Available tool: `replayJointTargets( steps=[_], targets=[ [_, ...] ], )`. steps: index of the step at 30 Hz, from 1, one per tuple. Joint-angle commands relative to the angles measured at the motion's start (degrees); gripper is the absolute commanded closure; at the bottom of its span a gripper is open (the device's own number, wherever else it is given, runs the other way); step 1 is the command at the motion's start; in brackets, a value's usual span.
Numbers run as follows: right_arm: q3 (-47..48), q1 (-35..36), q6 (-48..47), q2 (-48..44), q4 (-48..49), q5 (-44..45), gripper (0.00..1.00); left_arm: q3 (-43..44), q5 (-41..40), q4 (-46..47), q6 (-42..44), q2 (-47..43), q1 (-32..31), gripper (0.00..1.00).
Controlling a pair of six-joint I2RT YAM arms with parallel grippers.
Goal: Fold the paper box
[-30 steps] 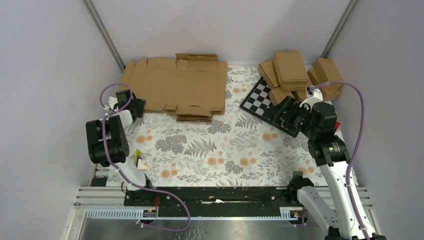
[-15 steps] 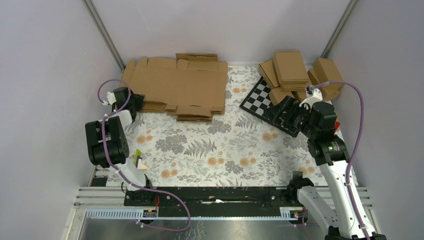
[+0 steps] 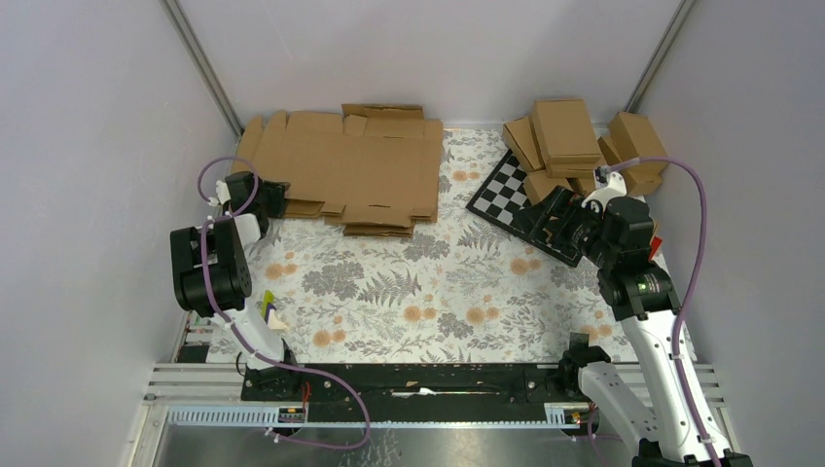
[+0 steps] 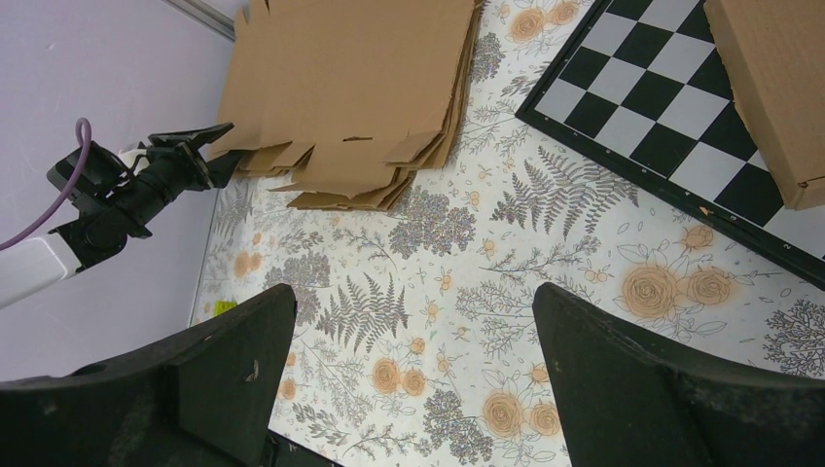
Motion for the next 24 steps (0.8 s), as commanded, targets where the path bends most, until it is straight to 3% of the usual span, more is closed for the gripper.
replayJointTargets(
  steps=[1, 4, 9, 11, 15, 24],
  targets=[
    [2.0, 0.4, -1.1, 0.0, 2.1, -1.3, 0.01, 0.7, -0.8, 0.1, -0.5, -1.2, -0.1, 0.59],
    [1.9, 0.4, -1.1, 0.0, 2.2, -1.3, 0.01, 1.0, 0.1, -0.3, -0.5, -0.4, -0.1, 0.73],
    [2.3, 0.4, -0.4, 0.3, 2.1, -1.8, 0.01, -0.3, -0.5, -0.1, -0.5, -1.1, -0.6, 0.78],
    [2.8, 0.4, 0.1, 0.6, 2.0, -2.3, 0.01, -0.2, 0.4, 0.2, -0.2, -1.1, -0.6, 1.0],
    [3.3, 0.4, 0.7, 1.0, 2.1, -2.8, 0.01, 0.3, 2.1, 0.4, 0.6, -3.4, -1.5, 1.0],
    [2.5, 0.4, 4.5, 2.7, 2.0, -3.0, 0.01, 1.5, 4.3, -6.9, 0.5, -19.1, -4.9, 1.0]
  ],
)
